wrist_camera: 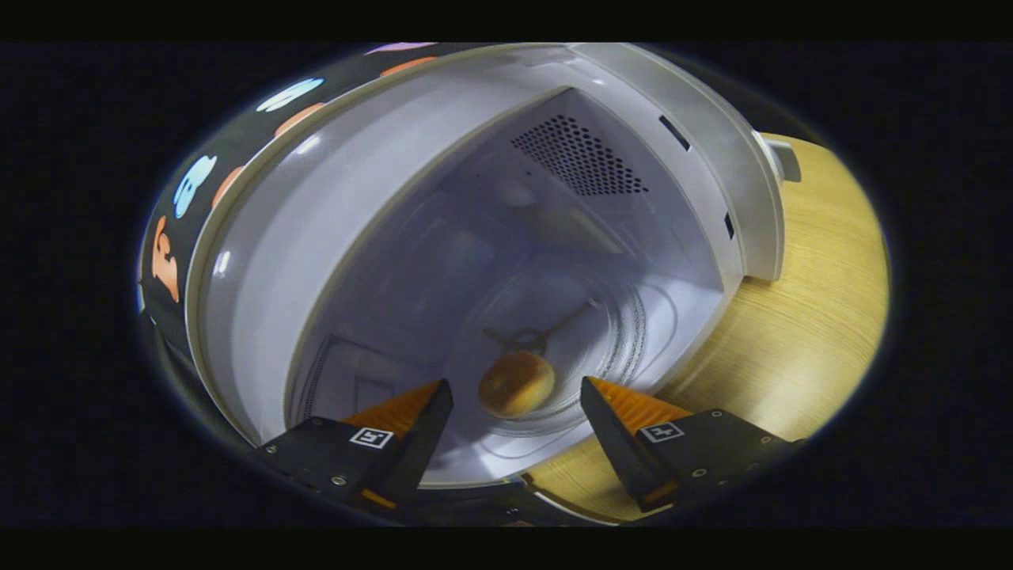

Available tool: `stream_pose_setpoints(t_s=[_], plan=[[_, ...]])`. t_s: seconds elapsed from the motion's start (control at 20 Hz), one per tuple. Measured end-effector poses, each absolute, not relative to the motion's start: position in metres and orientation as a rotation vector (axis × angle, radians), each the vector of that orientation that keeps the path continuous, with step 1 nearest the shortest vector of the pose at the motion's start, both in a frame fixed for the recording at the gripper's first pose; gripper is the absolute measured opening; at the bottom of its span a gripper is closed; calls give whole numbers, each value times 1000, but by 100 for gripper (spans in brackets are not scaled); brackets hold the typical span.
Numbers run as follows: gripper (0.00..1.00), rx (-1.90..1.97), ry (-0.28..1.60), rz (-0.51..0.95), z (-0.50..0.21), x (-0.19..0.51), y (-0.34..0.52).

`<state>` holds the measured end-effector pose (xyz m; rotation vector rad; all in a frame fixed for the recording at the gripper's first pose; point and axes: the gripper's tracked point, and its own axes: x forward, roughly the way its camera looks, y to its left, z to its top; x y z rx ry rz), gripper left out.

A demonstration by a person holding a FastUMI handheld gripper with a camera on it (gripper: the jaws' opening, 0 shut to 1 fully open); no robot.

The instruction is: Open the microwave, put the food inside, and close the microwave door.

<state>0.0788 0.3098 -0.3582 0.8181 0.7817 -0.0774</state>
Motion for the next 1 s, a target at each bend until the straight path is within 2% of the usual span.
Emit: stream_pose_setpoints(t_s=[0.45, 0.75, 0.85, 1.0], plan=[[97, 602, 786, 57, -334, 14, 274], [94, 471, 695, 162, -261, -40, 245], [90, 451, 656, 167, -231, -49, 235], [73, 394, 600, 161, -188, -67, 225]])
